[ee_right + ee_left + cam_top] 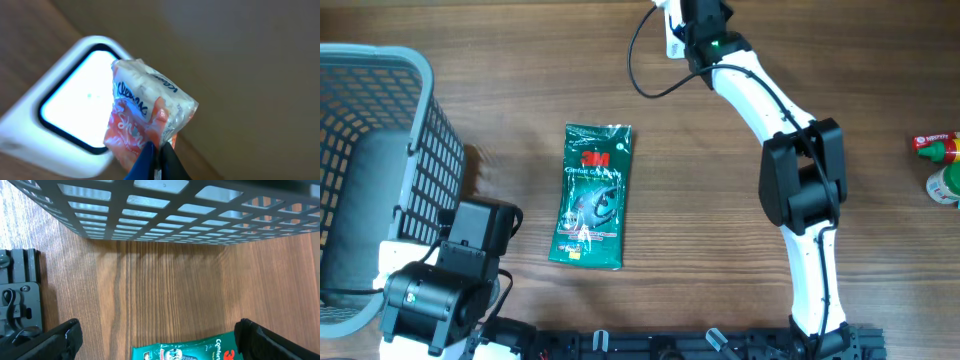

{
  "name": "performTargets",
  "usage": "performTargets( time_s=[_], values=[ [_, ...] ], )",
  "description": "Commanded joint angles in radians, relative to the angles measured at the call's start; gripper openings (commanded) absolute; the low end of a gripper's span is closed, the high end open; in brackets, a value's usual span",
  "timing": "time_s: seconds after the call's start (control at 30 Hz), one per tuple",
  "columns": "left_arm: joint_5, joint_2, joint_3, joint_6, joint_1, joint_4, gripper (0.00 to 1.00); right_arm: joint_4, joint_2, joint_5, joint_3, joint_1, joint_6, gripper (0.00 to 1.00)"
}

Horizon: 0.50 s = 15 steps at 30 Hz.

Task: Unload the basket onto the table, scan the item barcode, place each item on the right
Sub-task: 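Move the box right and drop it at the table edge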

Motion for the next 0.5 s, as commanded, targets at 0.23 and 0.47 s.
performTargets(
  time_s=[0.23, 0.47],
  values=[
    [-0.01, -0.002, 0.001, 0.002, 0.005, -0.001, 1.0, -0.266, -0.157, 0.226, 0.023, -0.267, 0.282, 0.04],
    [-0.01, -0.002, 0.001, 0.001, 0.005, -0.001, 1.0, -0.555, -0.154, -0.042, -0.022, -0.666, 0.623, 0.04]
  ],
)
